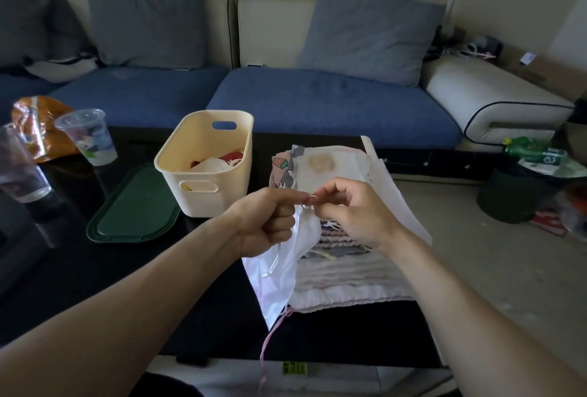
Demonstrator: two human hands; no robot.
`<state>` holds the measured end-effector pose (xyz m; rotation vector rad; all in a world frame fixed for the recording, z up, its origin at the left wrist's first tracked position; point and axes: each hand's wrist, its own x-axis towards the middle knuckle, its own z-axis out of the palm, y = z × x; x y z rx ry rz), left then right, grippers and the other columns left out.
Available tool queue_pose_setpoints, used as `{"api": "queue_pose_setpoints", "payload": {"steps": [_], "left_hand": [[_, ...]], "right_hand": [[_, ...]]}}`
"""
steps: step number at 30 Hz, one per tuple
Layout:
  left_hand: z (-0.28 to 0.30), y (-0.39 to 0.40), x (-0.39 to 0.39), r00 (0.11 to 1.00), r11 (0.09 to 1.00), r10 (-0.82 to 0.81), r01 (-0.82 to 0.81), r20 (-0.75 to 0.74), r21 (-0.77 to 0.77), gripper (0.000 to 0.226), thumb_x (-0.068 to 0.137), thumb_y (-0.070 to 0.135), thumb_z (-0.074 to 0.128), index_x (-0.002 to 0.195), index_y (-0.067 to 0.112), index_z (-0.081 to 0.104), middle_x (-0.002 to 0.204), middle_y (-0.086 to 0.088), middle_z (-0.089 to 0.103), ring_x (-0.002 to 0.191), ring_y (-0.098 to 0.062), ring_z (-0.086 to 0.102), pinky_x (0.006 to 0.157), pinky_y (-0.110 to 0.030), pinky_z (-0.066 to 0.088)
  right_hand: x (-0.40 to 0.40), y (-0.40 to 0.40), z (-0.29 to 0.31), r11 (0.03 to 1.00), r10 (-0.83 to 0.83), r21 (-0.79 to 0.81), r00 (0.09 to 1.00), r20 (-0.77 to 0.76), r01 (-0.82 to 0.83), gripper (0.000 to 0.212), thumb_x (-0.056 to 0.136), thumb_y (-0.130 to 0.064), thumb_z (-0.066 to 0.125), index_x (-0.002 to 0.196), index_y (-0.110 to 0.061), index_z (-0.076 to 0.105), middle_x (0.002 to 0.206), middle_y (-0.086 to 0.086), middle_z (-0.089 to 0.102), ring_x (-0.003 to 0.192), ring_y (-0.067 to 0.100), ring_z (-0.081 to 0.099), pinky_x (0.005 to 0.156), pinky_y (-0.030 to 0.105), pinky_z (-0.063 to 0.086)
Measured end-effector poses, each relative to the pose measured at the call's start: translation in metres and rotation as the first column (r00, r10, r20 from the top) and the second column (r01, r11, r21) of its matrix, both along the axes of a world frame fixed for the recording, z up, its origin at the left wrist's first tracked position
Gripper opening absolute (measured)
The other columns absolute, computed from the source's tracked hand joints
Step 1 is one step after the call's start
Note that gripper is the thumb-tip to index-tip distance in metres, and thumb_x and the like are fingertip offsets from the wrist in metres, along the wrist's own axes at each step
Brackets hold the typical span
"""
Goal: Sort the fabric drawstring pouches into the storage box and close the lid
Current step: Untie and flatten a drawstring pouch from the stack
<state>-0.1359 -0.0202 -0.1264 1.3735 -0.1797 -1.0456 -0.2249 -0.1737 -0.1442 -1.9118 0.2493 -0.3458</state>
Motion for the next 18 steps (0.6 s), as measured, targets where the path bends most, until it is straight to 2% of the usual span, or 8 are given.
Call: {"api": "queue_pose_setpoints", "payload": {"steps": [2,4,8,10,11,13,15,18], "left_hand": [[-0.006,-0.001,0.001,1.000,1.000,0.024,-0.024,-0.003,-0.015,0.023,0.093,0.013,0.062,0.072,0.016,0.054,0.049,0.005,0.018,0.044,-0.009,0.011,0.043,-0.023,0.013],[-0.010,0.000,0.003,0.999,0.999,0.045,-0.046,-0.013,-0.029,0.019,0.094,0.014,0.063,0.077,0.015,0.053,0.049,0.005,0.019,0.042,-0.009,0.013,0.042,-0.022,0.015],[-0.012,-0.004,0.006,0.991,0.995,0.104,-0.102,0.080,-0.022,0.033,0.094,0.014,0.064,0.062,0.015,0.054,0.050,0.003,0.021,0.042,-0.010,0.017,0.044,-0.023,0.016],[-0.011,-0.005,0.004,0.965,0.990,0.135,-0.142,0.227,0.015,0.035,0.093,0.015,0.067,0.057,0.013,0.064,0.050,0.001,0.033,0.039,-0.013,0.029,0.043,-0.023,0.023],[-0.011,-0.005,0.004,0.917,0.984,0.146,-0.174,0.372,0.043,0.025,0.092,0.018,0.069,0.067,0.013,0.073,0.053,0.002,0.048,0.041,-0.014,0.043,0.043,-0.021,0.033],[-0.015,-0.004,0.008,0.693,0.950,0.156,-0.300,0.704,0.085,0.011,0.091,0.026,0.070,0.088,0.020,0.079,0.075,0.012,0.070,0.066,-0.002,0.066,0.056,-0.014,0.051],[-0.020,-0.001,0.013,0.490,0.933,0.146,-0.357,0.859,0.045,0.012,0.092,0.032,0.068,0.093,0.027,0.078,0.085,0.020,0.072,0.079,0.006,0.066,0.064,-0.011,0.053],[-0.027,-0.001,0.021,0.478,0.949,0.153,-0.315,0.865,0.006,0.012,0.093,0.032,0.068,0.092,0.027,0.078,0.082,0.020,0.073,0.078,0.005,0.067,0.065,-0.011,0.053]], "right_hand": [[0.000,-0.001,0.001,0.999,0.024,-0.032,0.999,-0.028,-0.025,0.007,0.086,-0.021,0.078,0.090,-0.017,0.075,0.089,-0.002,0.076,0.087,0.011,0.070,0.087,0.033,0.056],[0.001,-0.001,0.000,0.994,0.025,-0.103,0.999,-0.027,-0.028,0.026,0.082,-0.040,0.076,0.095,-0.017,0.077,0.094,-0.006,0.077,0.092,0.004,0.070,0.089,0.026,0.055],[0.009,-0.004,0.002,0.994,0.006,-0.112,0.998,-0.061,-0.013,0.015,0.083,-0.033,0.077,0.095,-0.024,0.078,0.100,-0.011,0.076,0.096,-0.001,0.069,0.092,0.021,0.052],[0.011,-0.007,0.003,0.994,0.036,-0.092,0.988,-0.151,-0.050,0.004,0.084,-0.030,0.077,0.088,-0.028,0.077,0.099,-0.013,0.076,0.094,0.000,0.070,0.087,0.018,0.052],[0.012,-0.009,0.005,0.993,0.065,-0.081,0.979,-0.191,-0.082,0.001,0.086,-0.028,0.076,0.086,-0.028,0.076,0.099,-0.012,0.076,0.093,0.001,0.071,0.084,0.016,0.052],[0.014,-0.010,0.009,0.994,0.110,0.009,0.968,-0.227,-0.111,0.007,0.091,-0.023,0.072,0.087,-0.021,0.077,0.102,-0.006,0.077,0.095,0.003,0.071,0.082,0.016,0.052],[0.016,-0.012,0.012,0.975,0.110,0.212,0.973,-0.204,-0.066,0.020,0.097,-0.016,0.061,0.094,-0.005,0.077,0.106,0.005,0.076,0.097,0.009,0.069,0.086,0.028,0.052],[0.022,-0.016,0.014,0.865,0.124,0.500,0.982,-0.143,-0.037,0.034,0.098,-0.013,0.046,0.107,0.010,0.069,0.112,0.025,0.070,0.099,0.023,0.064,0.090,0.041,0.051]]}}
